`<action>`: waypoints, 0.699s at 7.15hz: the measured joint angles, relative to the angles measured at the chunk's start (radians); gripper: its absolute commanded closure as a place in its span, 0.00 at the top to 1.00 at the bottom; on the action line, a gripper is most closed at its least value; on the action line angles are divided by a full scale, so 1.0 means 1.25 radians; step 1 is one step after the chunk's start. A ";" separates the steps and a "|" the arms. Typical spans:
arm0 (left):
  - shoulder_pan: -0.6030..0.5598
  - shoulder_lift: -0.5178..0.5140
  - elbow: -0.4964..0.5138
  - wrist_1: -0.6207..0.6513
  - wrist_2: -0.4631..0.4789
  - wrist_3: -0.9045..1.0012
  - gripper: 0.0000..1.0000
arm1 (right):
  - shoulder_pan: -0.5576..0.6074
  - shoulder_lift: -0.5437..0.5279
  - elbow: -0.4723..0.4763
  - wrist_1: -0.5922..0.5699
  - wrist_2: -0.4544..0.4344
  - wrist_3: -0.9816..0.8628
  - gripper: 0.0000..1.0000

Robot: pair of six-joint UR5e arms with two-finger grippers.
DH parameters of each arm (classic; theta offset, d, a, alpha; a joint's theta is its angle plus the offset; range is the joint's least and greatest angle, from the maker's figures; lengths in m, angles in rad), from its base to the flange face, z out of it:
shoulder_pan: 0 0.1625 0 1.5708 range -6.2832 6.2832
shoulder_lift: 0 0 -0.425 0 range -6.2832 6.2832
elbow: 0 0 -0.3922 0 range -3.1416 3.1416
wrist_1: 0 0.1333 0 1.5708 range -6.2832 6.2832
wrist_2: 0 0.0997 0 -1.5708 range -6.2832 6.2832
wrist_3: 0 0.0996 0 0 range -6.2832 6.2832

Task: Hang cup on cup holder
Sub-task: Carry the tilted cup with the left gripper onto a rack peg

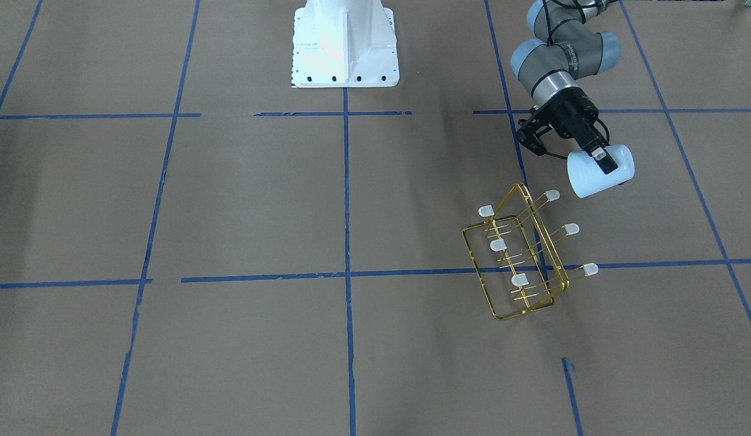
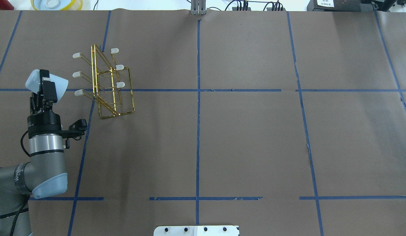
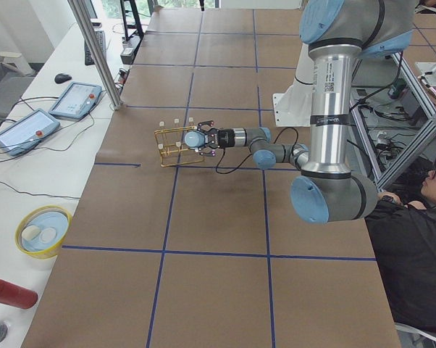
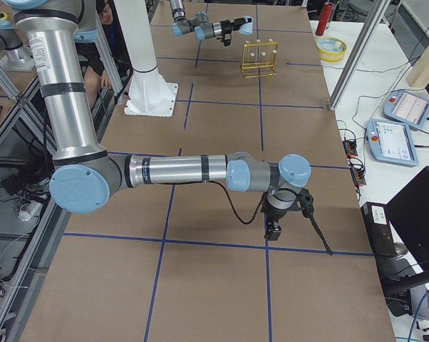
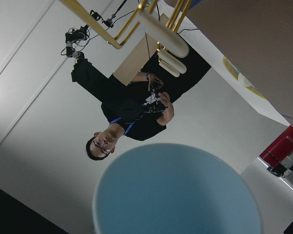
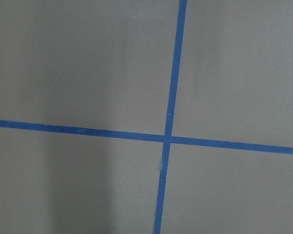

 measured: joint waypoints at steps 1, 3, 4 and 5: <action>0.000 -0.008 0.012 0.000 -0.001 -0.001 0.26 | 0.000 0.000 0.000 0.000 0.000 0.000 1.00; 0.000 -0.018 0.029 0.000 -0.002 -0.002 0.25 | 0.000 0.000 0.000 0.000 0.000 0.000 1.00; 0.000 -0.031 0.043 0.000 -0.001 -0.001 0.26 | 0.000 0.000 0.000 0.000 0.000 0.000 1.00; 0.000 -0.048 0.061 0.000 0.000 -0.001 0.26 | 0.000 0.000 0.000 0.000 0.000 0.001 1.00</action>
